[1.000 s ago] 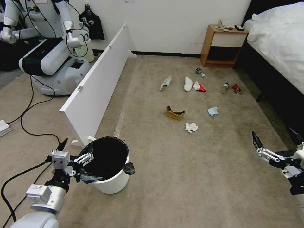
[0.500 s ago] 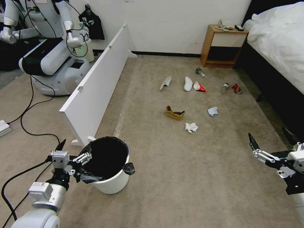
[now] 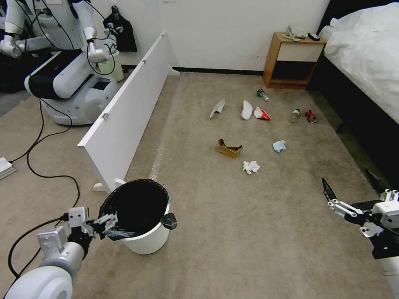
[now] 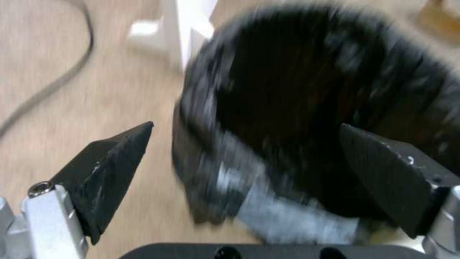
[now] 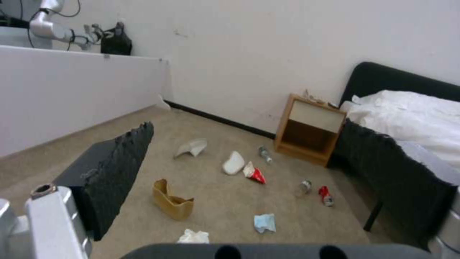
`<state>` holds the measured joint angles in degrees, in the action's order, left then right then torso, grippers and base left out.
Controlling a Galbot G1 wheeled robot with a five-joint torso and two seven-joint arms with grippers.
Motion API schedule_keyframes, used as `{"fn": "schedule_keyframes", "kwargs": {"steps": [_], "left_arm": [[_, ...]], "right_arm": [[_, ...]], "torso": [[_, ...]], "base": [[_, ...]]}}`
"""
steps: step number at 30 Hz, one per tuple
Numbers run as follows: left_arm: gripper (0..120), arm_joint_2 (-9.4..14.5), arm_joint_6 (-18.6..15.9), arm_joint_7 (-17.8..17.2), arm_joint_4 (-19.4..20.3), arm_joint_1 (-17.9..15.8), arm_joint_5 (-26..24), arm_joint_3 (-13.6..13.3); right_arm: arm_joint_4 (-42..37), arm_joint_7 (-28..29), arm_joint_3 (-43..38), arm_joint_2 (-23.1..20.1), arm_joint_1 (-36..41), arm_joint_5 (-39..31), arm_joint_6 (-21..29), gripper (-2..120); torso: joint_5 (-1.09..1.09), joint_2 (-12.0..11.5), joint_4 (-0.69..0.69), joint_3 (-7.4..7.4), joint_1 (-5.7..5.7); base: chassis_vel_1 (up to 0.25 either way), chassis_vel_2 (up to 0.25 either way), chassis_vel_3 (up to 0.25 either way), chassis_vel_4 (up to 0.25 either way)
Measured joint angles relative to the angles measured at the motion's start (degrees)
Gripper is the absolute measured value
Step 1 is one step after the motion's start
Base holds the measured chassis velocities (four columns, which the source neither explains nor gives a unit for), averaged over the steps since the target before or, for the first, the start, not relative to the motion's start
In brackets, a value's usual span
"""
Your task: Pick up the trash bin, then pick up the garbage from the floor and place it into the trash bin.
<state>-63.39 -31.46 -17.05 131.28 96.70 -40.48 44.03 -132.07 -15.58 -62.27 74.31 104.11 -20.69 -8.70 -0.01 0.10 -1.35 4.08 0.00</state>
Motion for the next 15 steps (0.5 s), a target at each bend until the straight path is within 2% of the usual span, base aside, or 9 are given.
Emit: {"fn": "schedule_keyframes", "kwargs": {"steps": [3,4,5,7,12,13,14,15], "left_arm": [[100,0.1,-0.7,-0.7,0.0,0.0,-1.0,0.0],[100,0.6,-3.0,-3.2,0.1,-0.2,-4.5,-0.1],[100,0.6,-3.0,-3.2,0.1,-0.2,-4.5,-0.1],[100,1.2,-6.1,-7.5,0.2,-0.5,-10.0,-0.4],[100,1.6,-7.6,-9.9,-0.2,-0.7,-12.4,-0.5],[100,1.9,-8.8,-11.9,-0.6,-0.8,-14.4,-0.5],[100,1.9,-8.8,-11.9,-0.6,-0.8,-14.4,-0.5],[100,2.4,-10.1,-15.0,-0.8,-1.3,-18.1,-0.6]], "right_arm": [[0.0,0.0,0.1,0.0,0.0,0.0,0.0,100],[0.0,0.0,0.2,0.1,0.0,0.1,-0.1,100],[0.0,0.0,0.2,0.1,0.0,0.1,-0.1,100],[0.0,-0.1,0.5,0.3,0.1,0.3,-0.2,100],[0.0,-0.2,0.9,0.6,0.1,0.7,-0.3,100],[0.0,-0.3,1.4,1.0,0.1,1.2,-0.5,100],[0.0,-0.3,1.4,1.0,0.1,1.2,-0.5,100],[0.0,-0.4,2.0,1.4,0.0,2.0,-0.7,100]], "torso": [[0.0,0.0,0.0,0.0,0.0],[0.0,0.0,0.0,0.0,0.0],[0.0,0.0,0.0,0.0,0.0],[0.0,0.0,0.0,0.0,0.0],[0.0,0.0,0.0,0.0,0.0],[0.0,0.0,0.0,0.0,0.0],[0.0,0.0,0.0,0.0,0.0],[0.01,0.0,0.0,0.0,0.0]], "base": [[0.0,0.0,0.0,0.0],[0.0,0.0,0.0,0.0],[0.0,0.0,0.0,0.0],[0.0,0.0,0.0,0.0],[0.0,0.0,0.0,0.0],[0.0,0.0,0.0,0.0],[0.0,0.0,0.0,0.0],[0.0,0.0,0.0,0.0]]}}
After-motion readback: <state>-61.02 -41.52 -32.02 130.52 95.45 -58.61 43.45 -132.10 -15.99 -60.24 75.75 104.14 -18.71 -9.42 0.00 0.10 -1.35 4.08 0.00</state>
